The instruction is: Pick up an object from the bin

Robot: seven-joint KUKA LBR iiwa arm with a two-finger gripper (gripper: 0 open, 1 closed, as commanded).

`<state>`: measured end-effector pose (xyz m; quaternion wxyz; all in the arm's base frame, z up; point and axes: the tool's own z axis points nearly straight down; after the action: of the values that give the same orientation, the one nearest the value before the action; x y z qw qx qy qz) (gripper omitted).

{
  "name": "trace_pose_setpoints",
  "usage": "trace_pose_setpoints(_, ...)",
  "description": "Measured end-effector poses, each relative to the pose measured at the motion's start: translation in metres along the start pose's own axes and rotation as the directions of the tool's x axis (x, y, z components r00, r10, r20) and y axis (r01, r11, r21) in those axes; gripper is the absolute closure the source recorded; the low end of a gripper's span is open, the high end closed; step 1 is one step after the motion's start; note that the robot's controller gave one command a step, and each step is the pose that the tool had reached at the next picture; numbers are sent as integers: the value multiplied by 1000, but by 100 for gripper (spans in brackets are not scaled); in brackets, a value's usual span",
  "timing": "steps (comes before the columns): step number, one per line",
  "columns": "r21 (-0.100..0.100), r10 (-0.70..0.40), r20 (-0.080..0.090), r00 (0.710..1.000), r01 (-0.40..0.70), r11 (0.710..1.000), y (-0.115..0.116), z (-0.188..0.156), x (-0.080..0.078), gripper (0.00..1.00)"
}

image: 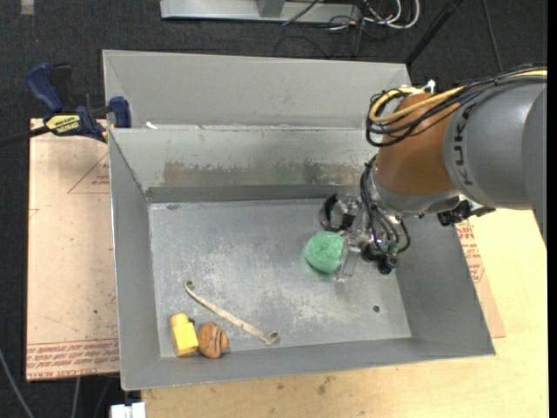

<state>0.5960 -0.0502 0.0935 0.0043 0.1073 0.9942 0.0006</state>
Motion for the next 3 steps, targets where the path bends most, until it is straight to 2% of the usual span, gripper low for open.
trace_pose_setpoints(1,-2,145,10,989,-145,989,7,17,-16,100)
trace_pose_setpoints(2,-2,145,10,989,-145,989,7,17,-16,100)
trace_pose_setpoints(3,3,134,-9,991,-134,991,10,-25,-10,100)
